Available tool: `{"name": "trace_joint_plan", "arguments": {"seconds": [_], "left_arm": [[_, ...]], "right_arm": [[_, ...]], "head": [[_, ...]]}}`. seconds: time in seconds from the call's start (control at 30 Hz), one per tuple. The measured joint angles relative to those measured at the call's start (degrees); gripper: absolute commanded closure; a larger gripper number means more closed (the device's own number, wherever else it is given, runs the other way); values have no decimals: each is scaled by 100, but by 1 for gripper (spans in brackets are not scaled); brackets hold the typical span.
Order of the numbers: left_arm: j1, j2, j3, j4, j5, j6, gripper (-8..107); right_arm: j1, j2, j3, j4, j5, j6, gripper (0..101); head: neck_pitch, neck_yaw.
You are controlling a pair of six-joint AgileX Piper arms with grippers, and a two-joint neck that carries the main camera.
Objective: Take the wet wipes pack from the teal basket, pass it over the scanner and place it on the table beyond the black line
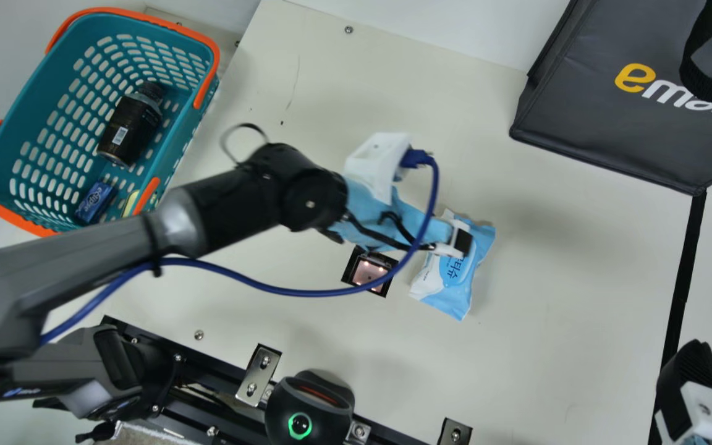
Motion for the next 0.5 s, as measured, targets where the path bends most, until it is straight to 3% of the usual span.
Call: {"name": "trace_joint_plan", "arguments": {"seconds": [0.23,0.5], "left_arm": [[866,-1031,647,-140,314,1095,9],[1917,-2173,1154,442,648,1810,9]], "right_arm": [[0,0,0,0,0,0,6],[0,0,0,0,0,0,6]], "head": [[0,0],[0,0]]}}
